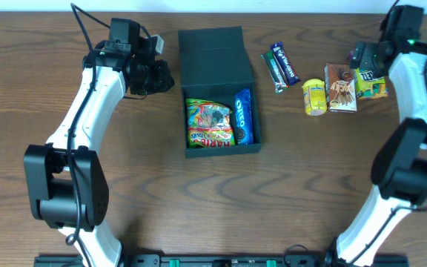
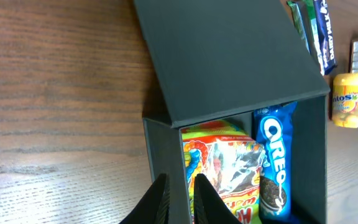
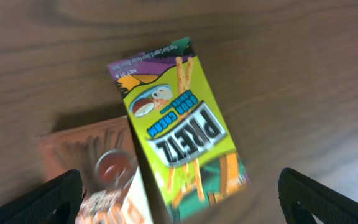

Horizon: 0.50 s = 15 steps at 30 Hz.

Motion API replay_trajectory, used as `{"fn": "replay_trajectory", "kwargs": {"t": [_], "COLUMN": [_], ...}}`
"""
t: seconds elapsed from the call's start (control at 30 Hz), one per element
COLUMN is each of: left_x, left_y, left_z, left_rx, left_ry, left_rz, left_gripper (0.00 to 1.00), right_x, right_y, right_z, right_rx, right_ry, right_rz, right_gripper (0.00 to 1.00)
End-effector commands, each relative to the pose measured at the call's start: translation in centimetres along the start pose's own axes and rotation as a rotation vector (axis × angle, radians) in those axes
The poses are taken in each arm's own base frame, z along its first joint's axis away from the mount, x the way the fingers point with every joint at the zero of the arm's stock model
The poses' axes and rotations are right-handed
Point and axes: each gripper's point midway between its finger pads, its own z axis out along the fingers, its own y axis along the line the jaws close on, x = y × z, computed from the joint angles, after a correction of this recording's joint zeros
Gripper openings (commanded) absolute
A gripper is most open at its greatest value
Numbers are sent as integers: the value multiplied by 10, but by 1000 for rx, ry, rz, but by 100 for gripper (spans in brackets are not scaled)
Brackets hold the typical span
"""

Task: Pack container
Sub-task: 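Release the Oreo pack upright beside the Haribo bag, withdraw right gripper, then reach the right gripper to the yellow Pretz box and grasp it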

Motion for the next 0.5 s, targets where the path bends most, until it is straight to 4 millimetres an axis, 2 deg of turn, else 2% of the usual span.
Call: {"fn": "replay_trajectory", "kwargs": {"t": [0.0, 0.1, 0.23, 0.3, 0.47], "left_x": [-8, -7, -5, -5, -5], "left_y": [-5, -5, -4, -4, -4], "left_z": [-10, -10, -10, -10, -10], "left_rx": [-1, -1, -3, -3, -3], "left_ry": [-34, -30, -21, -22, -22], "left_rz": [-53, -81, -101, -108, -108], "left_gripper": [15, 15, 15, 16, 16], "right_x": [-13, -26, -37, -38, -29], "right_y": [-5, -6, -21, -25, -21], "right_z": [16, 30, 43, 46, 54], "right_rx": [11, -52, -67, -69, -144], "right_ry": [-21, -37, -54, -56, -31], "right_rz": [-37, -7, 25, 30, 15], "right_gripper": [99, 99, 99, 99, 99]}}
